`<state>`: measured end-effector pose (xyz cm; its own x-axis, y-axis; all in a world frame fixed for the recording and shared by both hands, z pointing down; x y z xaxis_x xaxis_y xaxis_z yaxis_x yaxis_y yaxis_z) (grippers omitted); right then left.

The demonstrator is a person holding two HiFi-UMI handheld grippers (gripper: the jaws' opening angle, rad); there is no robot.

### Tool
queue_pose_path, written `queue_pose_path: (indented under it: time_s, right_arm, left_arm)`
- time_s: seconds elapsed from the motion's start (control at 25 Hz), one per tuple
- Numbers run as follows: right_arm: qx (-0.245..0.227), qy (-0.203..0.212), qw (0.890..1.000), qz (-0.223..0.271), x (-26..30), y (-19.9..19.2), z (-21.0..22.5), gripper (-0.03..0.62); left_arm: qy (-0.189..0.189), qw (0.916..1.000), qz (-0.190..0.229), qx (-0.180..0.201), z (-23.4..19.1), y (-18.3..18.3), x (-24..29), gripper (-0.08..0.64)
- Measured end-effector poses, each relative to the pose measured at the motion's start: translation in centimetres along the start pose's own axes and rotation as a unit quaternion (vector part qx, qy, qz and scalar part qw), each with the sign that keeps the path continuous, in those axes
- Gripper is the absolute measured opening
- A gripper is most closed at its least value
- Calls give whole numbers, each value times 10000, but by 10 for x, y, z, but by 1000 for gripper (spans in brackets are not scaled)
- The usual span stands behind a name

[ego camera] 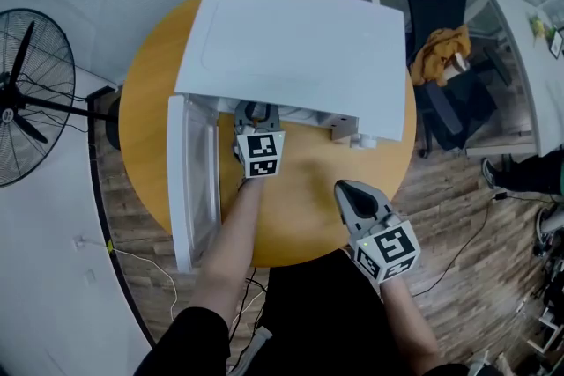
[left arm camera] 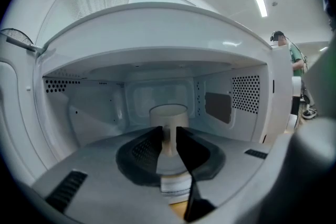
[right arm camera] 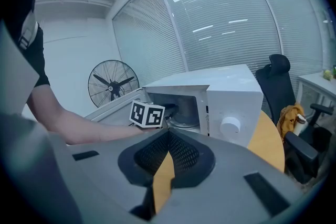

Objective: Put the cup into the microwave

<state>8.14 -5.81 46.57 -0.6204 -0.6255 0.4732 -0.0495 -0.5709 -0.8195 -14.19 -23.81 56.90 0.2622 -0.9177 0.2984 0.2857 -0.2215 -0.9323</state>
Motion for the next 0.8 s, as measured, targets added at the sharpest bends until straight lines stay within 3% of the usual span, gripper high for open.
queue_pose_path:
  time_s: [0.4, 0.6, 0.8]
  right_arm:
    - [-78, 200, 9996, 194, -18, 2, 4, 9]
    - [-161, 390, 9986, 303, -32, 0, 5, 9]
    - [-271, 556, 9972, 417, -52, -2, 4, 9]
  left_arm:
    - [251, 9997, -52, 48, 12, 8, -42, 64]
    - [345, 9994, -28, 90, 37, 21, -75, 64]
    - [338, 9994, 36, -118, 65, 34, -115, 63]
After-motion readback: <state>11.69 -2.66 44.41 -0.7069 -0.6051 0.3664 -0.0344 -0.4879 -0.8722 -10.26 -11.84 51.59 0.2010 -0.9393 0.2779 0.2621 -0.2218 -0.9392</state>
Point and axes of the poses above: the fingertips, and each gripper's own axes: x forward along the fingers, z to its right, y out of its top, the point moved 10 cm from there along -x, backward along the fingers, and after that the axes turned 4 degrees about x, right-handed, at the moved point
